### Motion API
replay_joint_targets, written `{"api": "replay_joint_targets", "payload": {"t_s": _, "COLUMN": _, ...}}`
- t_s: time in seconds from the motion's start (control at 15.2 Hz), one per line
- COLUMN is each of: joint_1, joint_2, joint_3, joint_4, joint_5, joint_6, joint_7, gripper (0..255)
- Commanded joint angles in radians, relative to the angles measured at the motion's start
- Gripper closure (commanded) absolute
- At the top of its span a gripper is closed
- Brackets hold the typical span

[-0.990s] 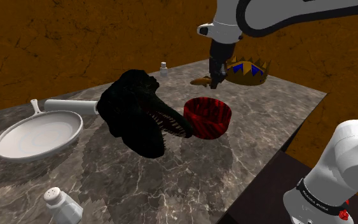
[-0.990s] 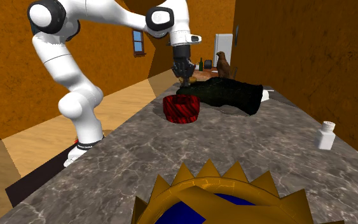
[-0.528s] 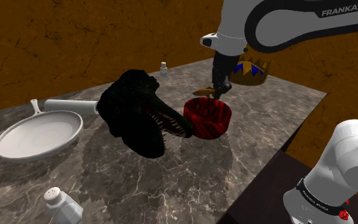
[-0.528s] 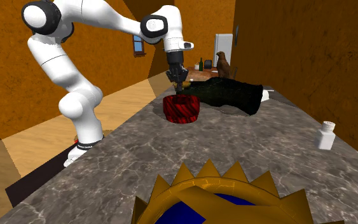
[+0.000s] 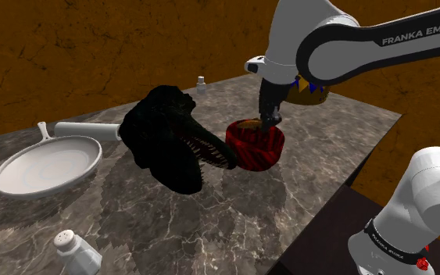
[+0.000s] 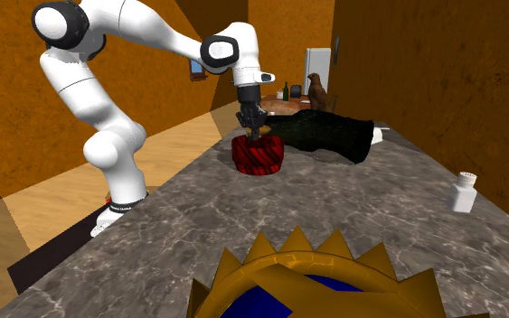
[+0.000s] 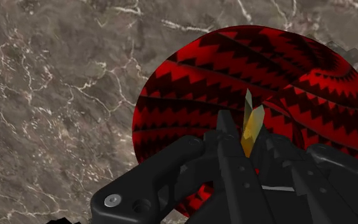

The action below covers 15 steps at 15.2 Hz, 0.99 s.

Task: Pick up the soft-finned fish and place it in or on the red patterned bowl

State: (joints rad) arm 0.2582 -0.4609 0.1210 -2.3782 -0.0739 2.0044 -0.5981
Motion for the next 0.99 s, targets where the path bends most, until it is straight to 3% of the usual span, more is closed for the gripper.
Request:
{"api": "replay_joint_targets", "payload": {"t_s": 0.0, "joint_1": 0.000, "joint_2": 0.000, "joint_3": 0.001, "joint_4": -0.004, "joint_5": 0.000, "joint_6": 0.005, "joint_7": 0.001, "gripper": 255}}
{"api": "replay_joint_targets", "payload": {"t_s": 0.33, "joint_1": 0.000, "joint_2": 0.000, "joint_3": 0.001, "joint_4": -0.004, "joint_5": 0.000, "joint_6": 0.005, "joint_7": 0.001, "gripper": 255}}
{"api": "replay_joint_targets", "payload": {"t_s": 0.4, "joint_1": 0.000, "joint_2": 0.000, "joint_3": 0.001, "joint_4": -0.004, "joint_5": 0.000, "joint_6": 0.005, "joint_7": 0.001, "gripper": 0}}
{"api": "replay_joint_targets", "payload": {"t_s": 0.73, "joint_1": 0.000, "joint_2": 0.000, "joint_3": 0.001, "joint_4": -0.004, "joint_5": 0.000, "joint_6": 0.005, "joint_7": 0.001, "gripper": 0}}
{"api": "replay_joint_targets", "payload": {"t_s": 0.92, "joint_1": 0.005, "joint_2": -0.022, "joint_3": 0.004, "joint_4": 0.078, "joint_5": 0.007, "joint_6": -0.100, "joint_7": -0.002, "gripper": 0}}
